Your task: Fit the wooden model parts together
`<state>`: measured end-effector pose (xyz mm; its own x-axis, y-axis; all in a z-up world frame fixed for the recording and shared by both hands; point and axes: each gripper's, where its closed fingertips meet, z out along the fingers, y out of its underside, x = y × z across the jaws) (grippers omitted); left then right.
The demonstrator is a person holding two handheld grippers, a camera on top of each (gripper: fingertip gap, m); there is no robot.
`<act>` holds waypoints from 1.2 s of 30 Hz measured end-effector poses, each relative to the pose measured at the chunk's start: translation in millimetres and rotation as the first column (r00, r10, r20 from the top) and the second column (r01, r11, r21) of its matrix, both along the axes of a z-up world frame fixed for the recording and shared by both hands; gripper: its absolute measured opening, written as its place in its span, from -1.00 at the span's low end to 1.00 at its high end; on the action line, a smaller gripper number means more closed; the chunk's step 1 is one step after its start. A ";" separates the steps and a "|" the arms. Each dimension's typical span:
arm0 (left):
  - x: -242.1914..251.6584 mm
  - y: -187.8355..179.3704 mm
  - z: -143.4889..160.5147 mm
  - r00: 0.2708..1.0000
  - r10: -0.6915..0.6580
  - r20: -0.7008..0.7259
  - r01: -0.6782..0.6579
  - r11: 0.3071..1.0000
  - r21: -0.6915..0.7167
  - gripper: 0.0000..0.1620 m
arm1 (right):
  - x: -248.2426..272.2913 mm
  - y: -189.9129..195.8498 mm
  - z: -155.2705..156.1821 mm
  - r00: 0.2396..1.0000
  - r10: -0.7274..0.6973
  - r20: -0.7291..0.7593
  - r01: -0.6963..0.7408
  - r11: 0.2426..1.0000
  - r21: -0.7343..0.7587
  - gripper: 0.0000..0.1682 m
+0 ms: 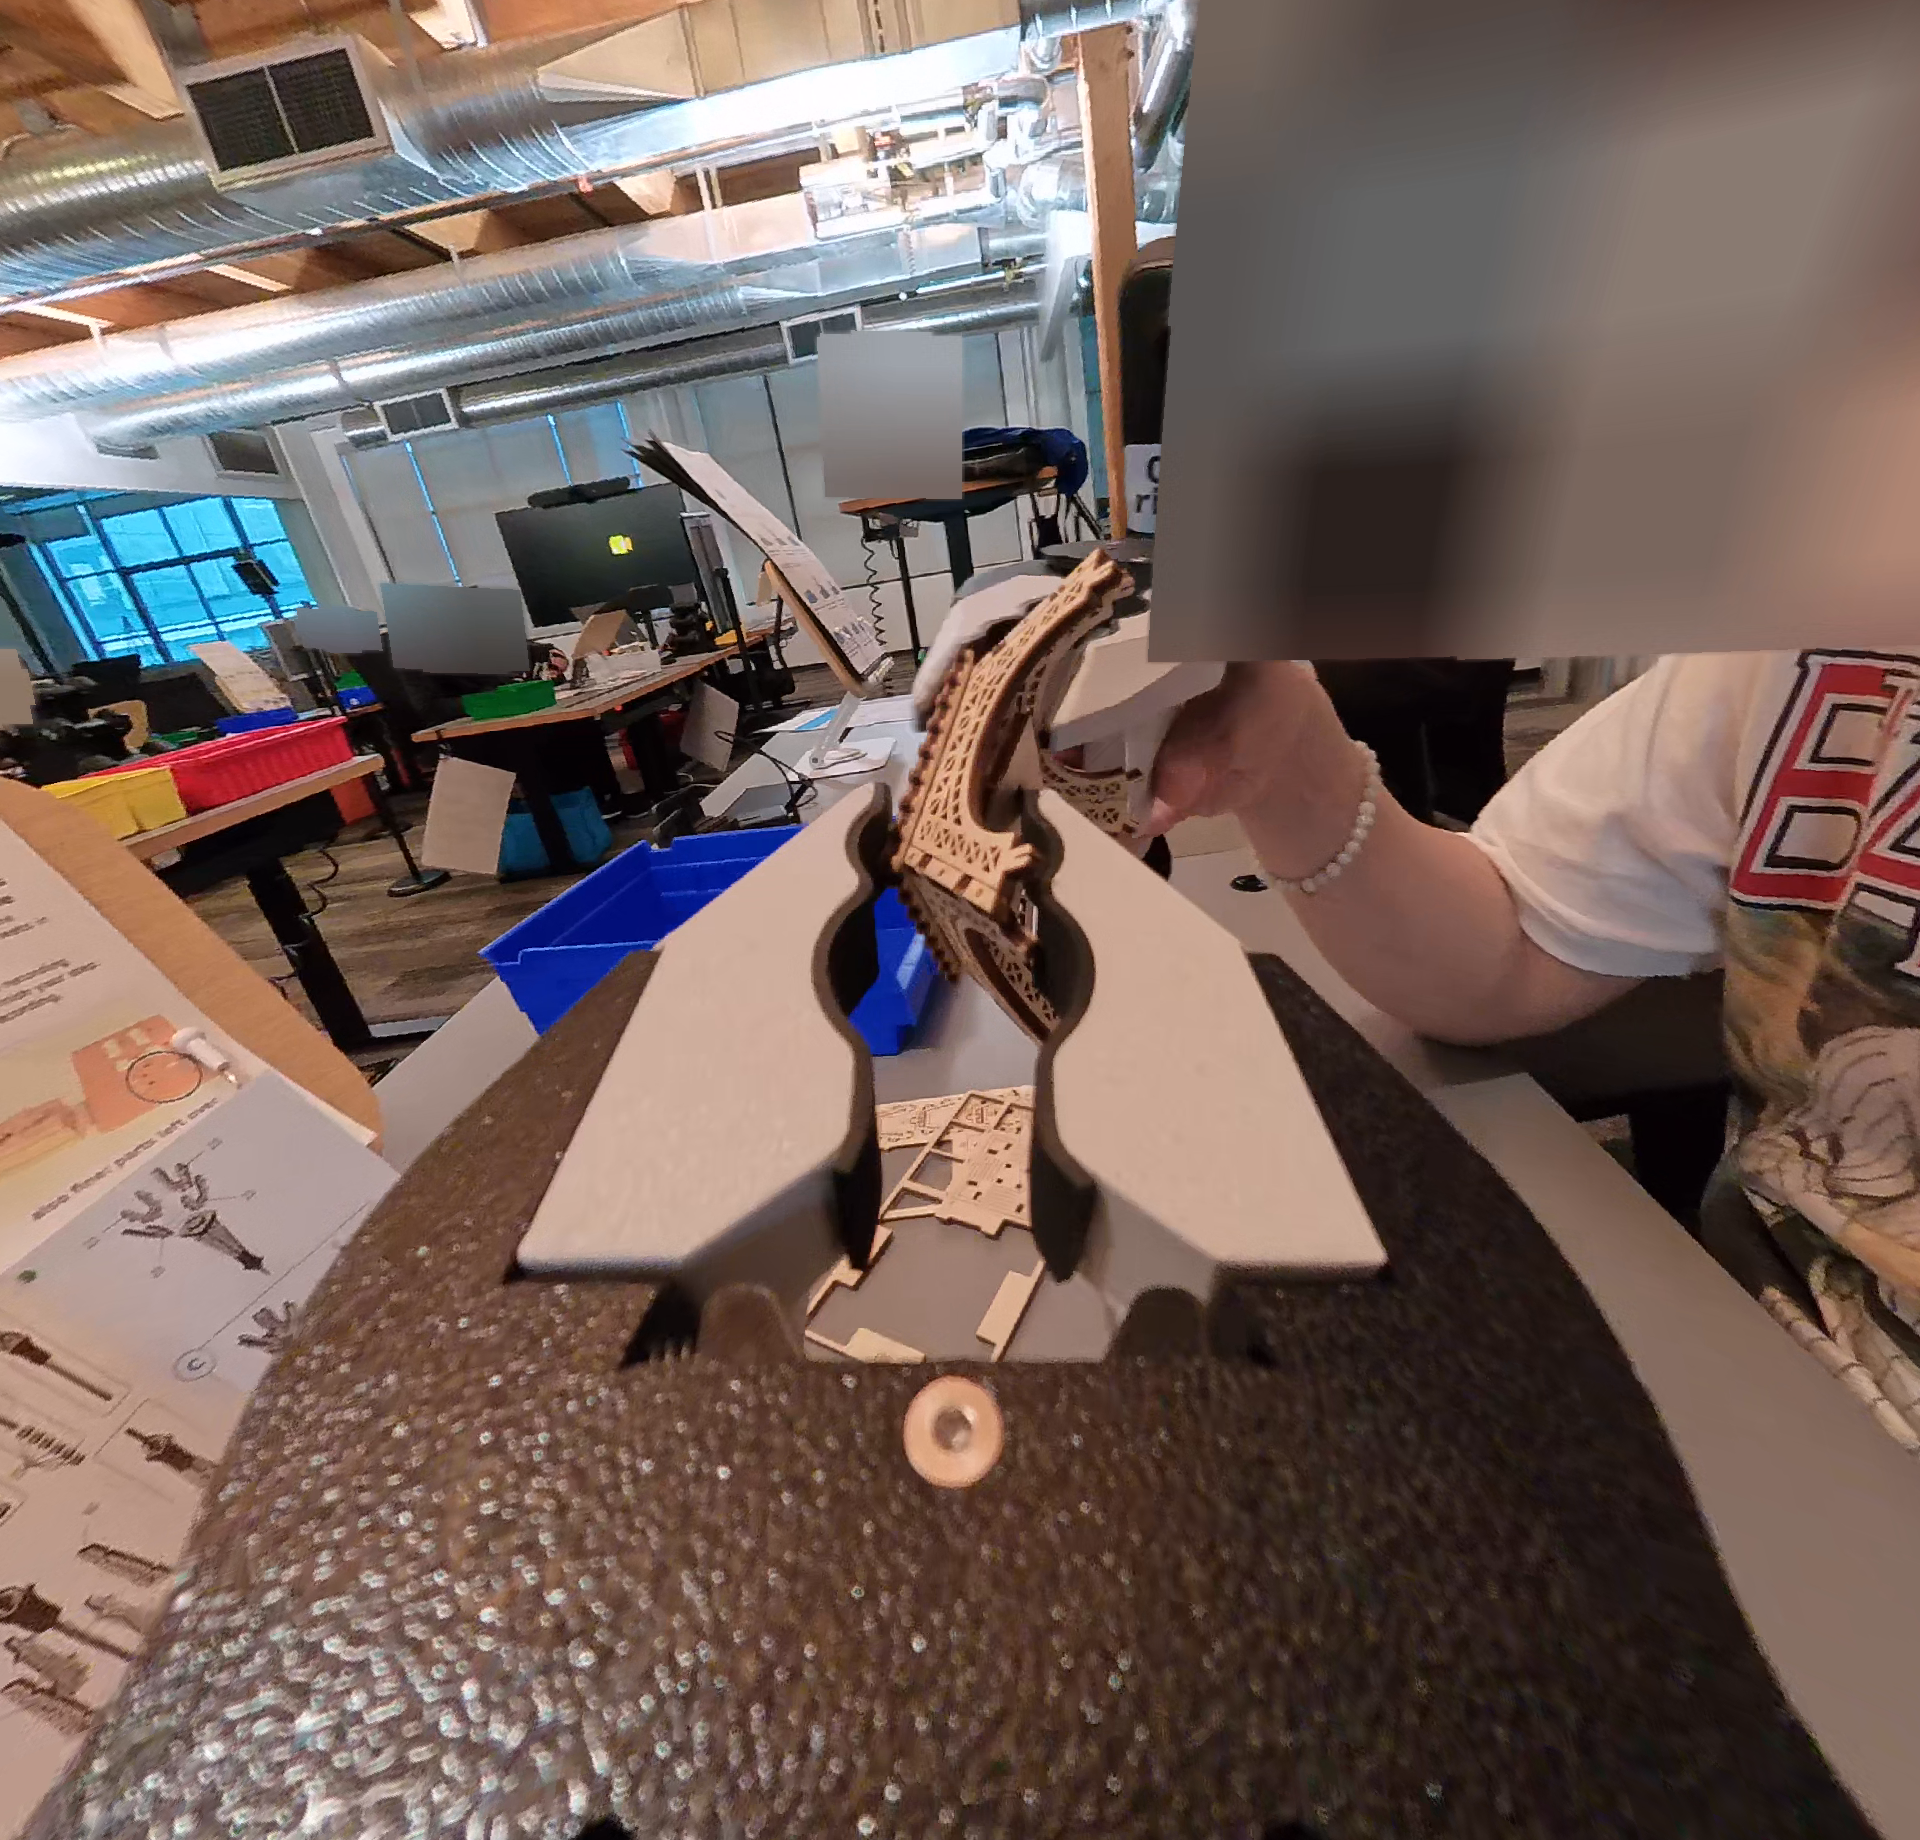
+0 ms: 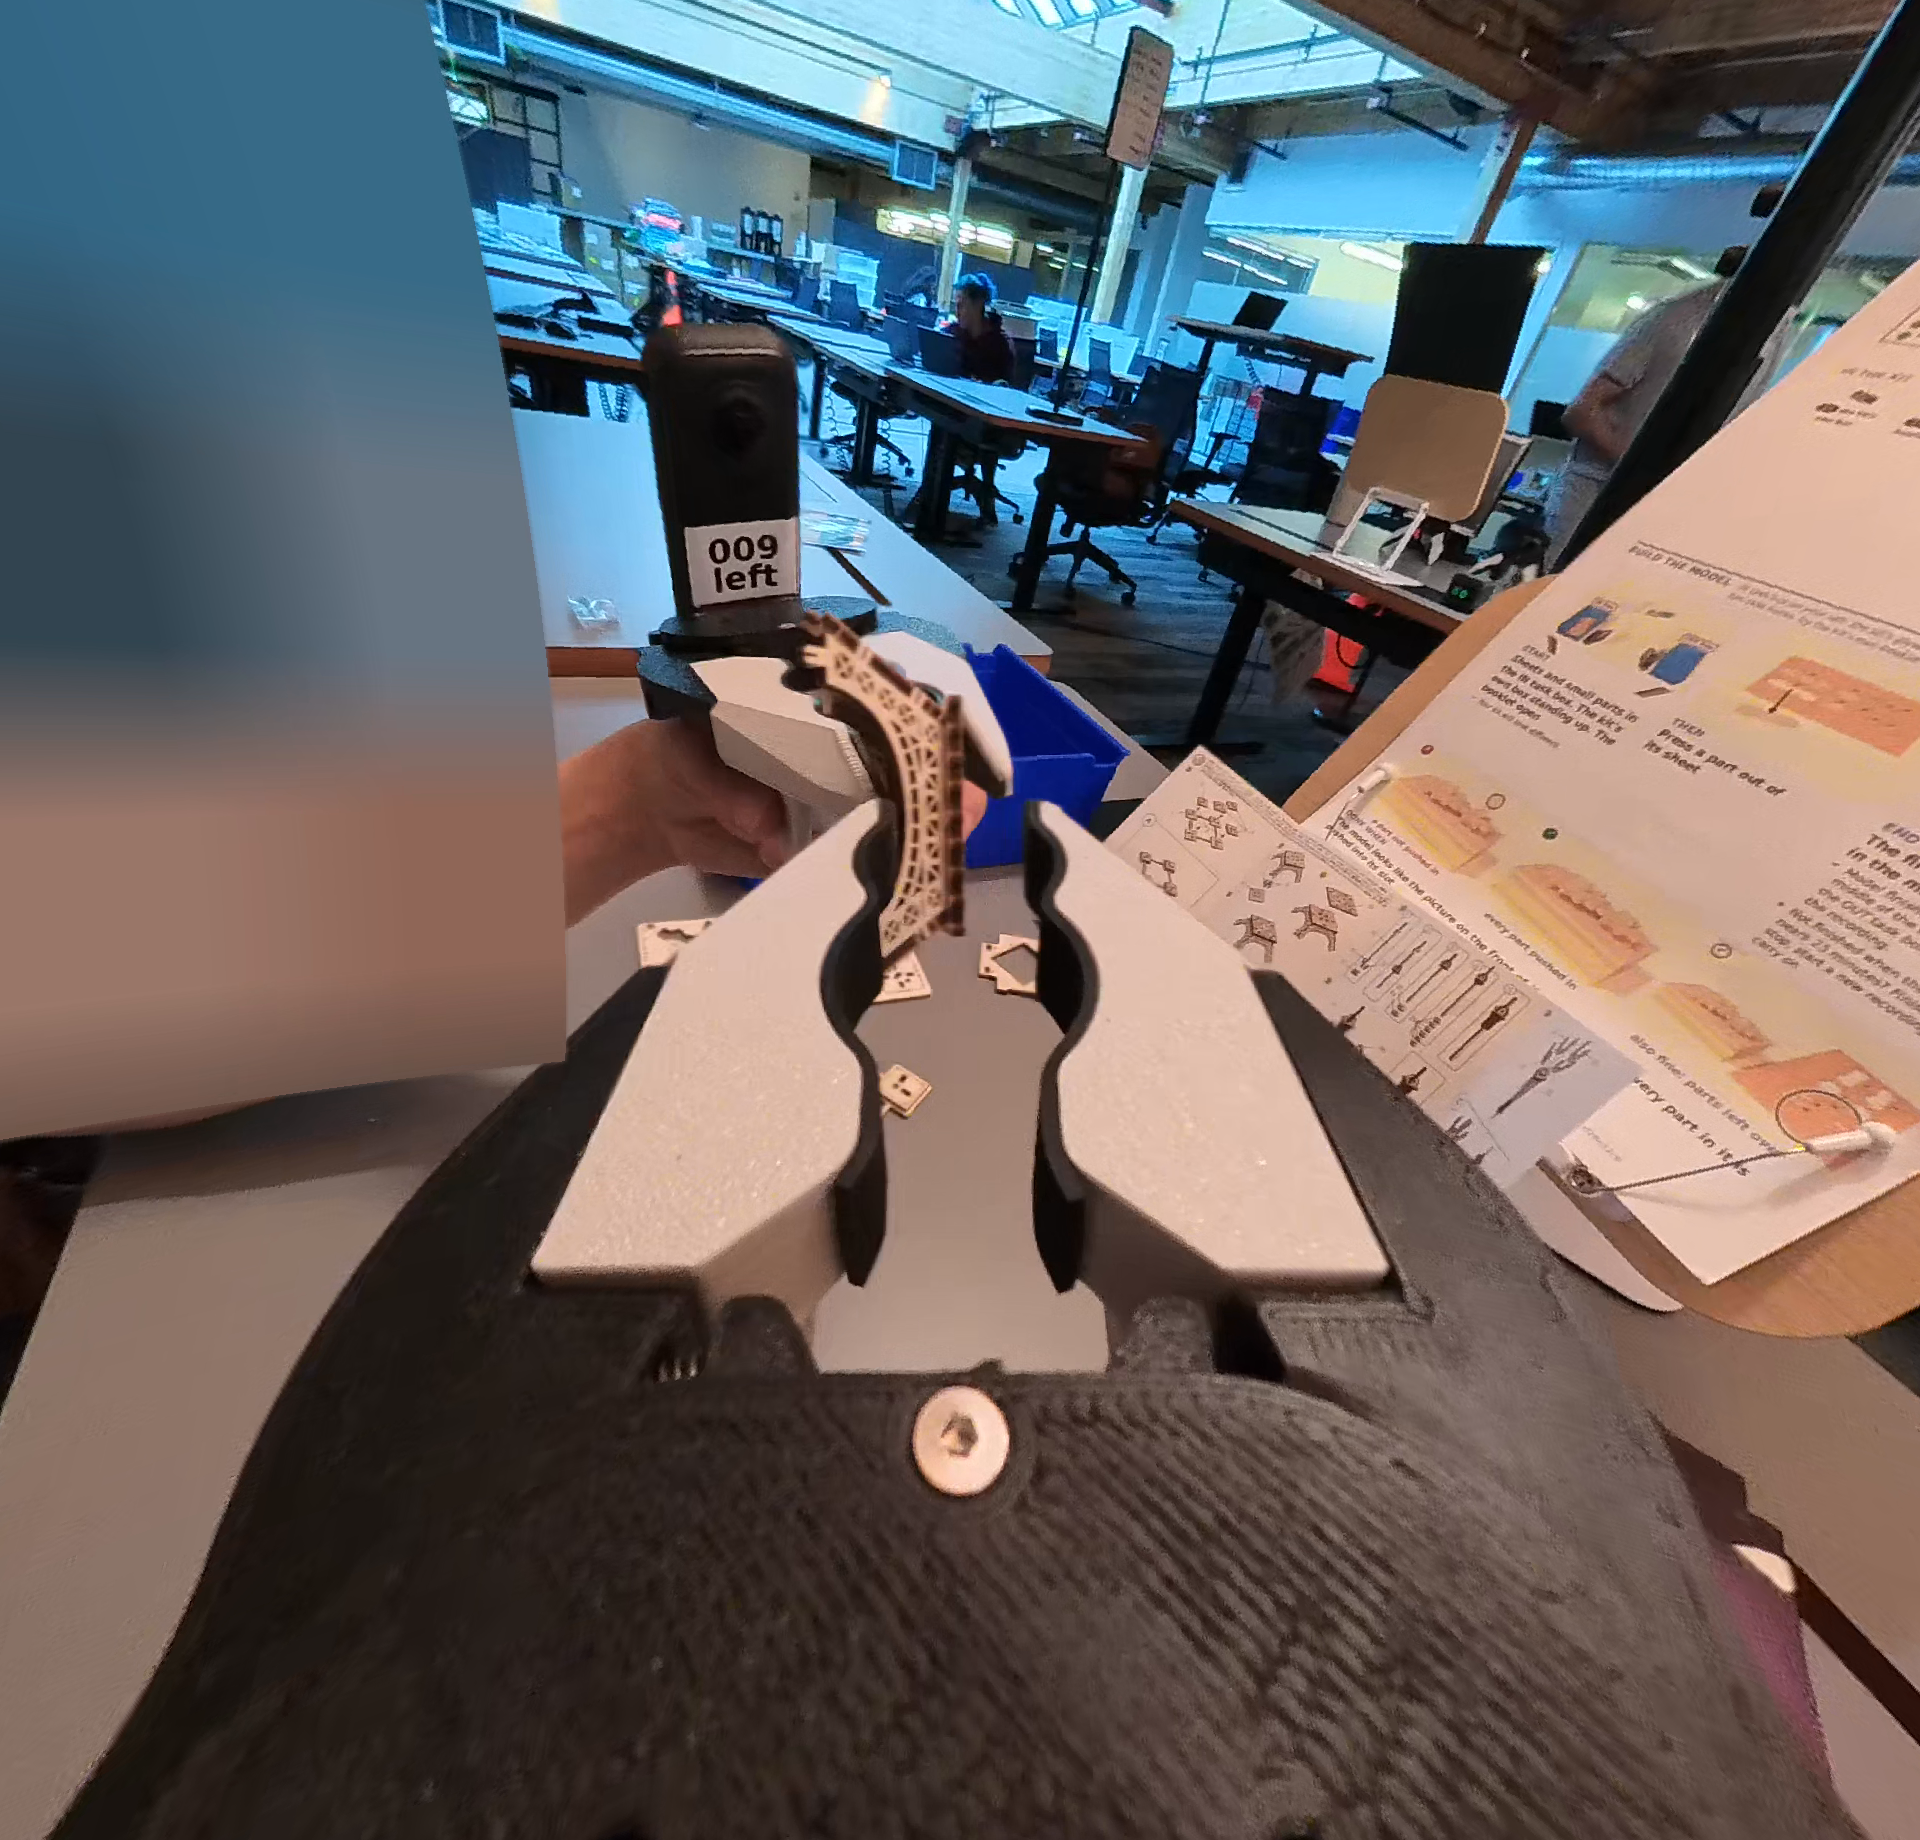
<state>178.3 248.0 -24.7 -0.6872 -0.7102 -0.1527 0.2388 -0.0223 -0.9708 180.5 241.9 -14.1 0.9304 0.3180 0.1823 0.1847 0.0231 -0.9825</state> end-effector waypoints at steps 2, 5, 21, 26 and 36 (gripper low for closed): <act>-1.6 -2.7 -2.5 1.000 -0.025 -0.005 0.025 1.000 0.008 -0.73 | -1.5 -2.3 -1.6 0.998 0.045 -0.039 -0.046 0.999 -0.020 -0.70; -4.4 -8.1 -6.5 0.998 -0.067 -0.012 0.067 0.998 0.021 -0.73 | -10.0 -5.7 -3.1 0.984 0.136 -0.118 -0.142 0.989 -0.041 -0.77; 12.2 14.8 5.8 0.995 0.090 -0.038 -0.093 0.991 -0.095 -0.58 | 2.8 5.6 4.4 0.994 0.039 -0.103 -0.034 0.998 0.043 -0.87; 20.8 28.8 17.8 0.970 0.234 -0.073 -0.242 0.958 -0.153 -0.38 | 17.9 4.4 21.2 0.991 -0.035 -0.132 0.056 0.986 0.157 -0.87; 30.6 26.7 28.8 0.923 0.342 -0.179 -0.378 0.893 -0.246 -0.26 | 17.8 5.8 31.6 0.983 -0.172 -0.056 0.181 0.944 0.276 -0.87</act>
